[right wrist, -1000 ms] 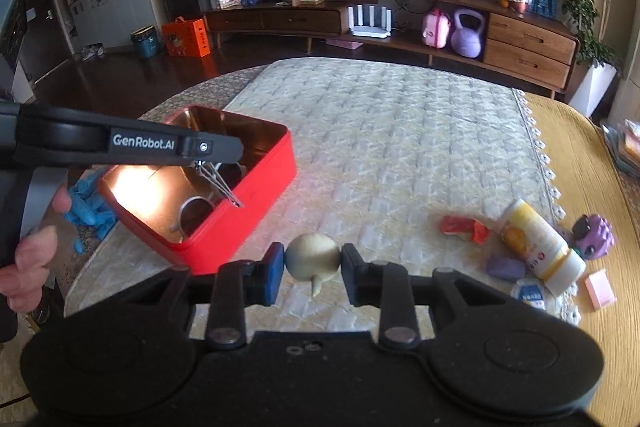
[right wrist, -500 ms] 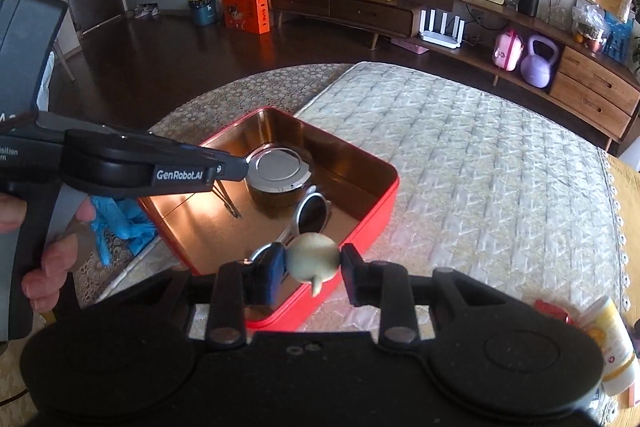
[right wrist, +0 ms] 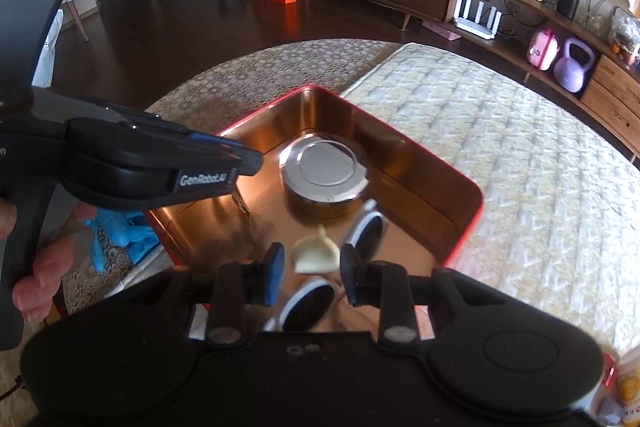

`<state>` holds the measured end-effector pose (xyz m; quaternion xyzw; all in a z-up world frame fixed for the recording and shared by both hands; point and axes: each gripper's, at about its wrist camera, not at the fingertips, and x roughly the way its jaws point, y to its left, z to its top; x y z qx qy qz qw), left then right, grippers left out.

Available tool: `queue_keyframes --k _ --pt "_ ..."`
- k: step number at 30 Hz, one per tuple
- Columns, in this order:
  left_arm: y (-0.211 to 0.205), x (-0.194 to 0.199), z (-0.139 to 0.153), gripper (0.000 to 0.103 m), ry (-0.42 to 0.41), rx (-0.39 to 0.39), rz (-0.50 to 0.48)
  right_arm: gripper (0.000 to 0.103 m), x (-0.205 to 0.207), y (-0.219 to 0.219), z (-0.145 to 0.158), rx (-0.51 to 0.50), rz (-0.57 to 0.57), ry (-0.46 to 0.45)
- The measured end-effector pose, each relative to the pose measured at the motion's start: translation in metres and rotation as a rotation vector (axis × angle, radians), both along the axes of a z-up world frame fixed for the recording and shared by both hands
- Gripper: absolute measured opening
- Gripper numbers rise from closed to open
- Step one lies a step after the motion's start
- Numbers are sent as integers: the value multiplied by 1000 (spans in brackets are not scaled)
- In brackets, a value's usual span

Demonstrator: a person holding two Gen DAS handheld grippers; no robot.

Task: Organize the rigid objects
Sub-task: 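Carry both to the red tray and open the right tool to drop the ball inside, then lower the nail clipper into the red tray and open the left tool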

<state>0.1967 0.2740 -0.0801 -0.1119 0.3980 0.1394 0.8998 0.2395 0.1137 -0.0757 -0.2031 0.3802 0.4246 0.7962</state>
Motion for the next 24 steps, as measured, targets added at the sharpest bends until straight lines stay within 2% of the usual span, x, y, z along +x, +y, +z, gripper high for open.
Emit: queue_keyframes --k 9,16,24 --pt "5 -8 -3 11 -6 -35 -15 31 -2 13 -12 -41 16 -1" --pt "4 -13 -16 11 52 -56 -16 34 -6 3 -10 -21 5 10" --pt "-7 -14 -10 11 53 -30 -25 39 -12 -13 5 38 -9 20"
